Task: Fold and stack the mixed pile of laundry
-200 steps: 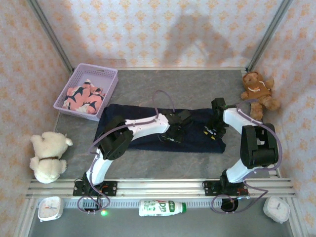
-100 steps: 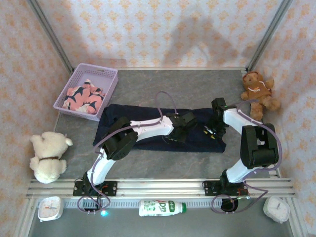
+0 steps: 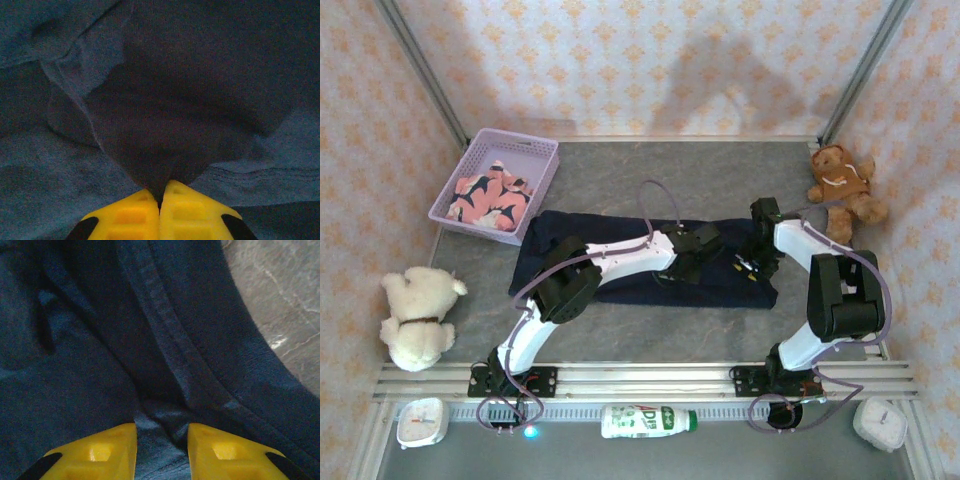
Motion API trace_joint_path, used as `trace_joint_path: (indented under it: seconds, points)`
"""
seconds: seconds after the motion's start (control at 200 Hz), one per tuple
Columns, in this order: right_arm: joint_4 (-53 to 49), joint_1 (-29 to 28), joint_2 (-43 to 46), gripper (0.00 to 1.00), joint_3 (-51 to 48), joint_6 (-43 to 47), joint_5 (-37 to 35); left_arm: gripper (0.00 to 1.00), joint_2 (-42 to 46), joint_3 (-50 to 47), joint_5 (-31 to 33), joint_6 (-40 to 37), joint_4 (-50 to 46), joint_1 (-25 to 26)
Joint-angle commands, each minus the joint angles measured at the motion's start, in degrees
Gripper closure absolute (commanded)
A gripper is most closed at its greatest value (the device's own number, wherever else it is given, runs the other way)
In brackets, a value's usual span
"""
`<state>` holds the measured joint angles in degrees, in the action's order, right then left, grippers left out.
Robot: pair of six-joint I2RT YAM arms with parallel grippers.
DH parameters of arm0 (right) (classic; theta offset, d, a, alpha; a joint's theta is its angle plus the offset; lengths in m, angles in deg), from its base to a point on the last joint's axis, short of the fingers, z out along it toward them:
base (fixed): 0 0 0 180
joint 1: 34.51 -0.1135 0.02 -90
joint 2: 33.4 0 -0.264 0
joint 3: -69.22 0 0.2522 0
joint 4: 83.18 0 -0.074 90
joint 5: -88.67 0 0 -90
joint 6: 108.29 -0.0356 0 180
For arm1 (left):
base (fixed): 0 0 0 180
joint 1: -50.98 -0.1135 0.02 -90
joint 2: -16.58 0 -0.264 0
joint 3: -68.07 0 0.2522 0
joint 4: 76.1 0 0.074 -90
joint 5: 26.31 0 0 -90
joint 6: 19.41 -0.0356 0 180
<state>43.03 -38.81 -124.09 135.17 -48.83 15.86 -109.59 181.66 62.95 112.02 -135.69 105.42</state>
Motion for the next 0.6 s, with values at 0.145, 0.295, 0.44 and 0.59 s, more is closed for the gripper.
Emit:
trace_joint_path:
  seconds: [0.145,0.295,0.44,0.59]
  points:
    - [-1.74,1.52,3.07,0.68,1.72,1.10,-1.55,1.00,0.83,1.60,1.70,0.49,-5.06,0.41]
    - [-4.60,3.11,6.09,0.68,3.74,2.07,-3.02,1.00,4.74,-0.05,-2.35,-0.16,-7.40,0.50]
    - [-6.86,4.10,7.77,0.67,5.86,3.36,-5.07,1.00,9.21,-4.75,-6.02,-0.70,-8.18,0.85]
    - [-7.26,4.38,7.97,0.67,6.70,3.41,-5.44,1.00,11.56,-9.84,-6.88,-0.59,-7.88,2.06]
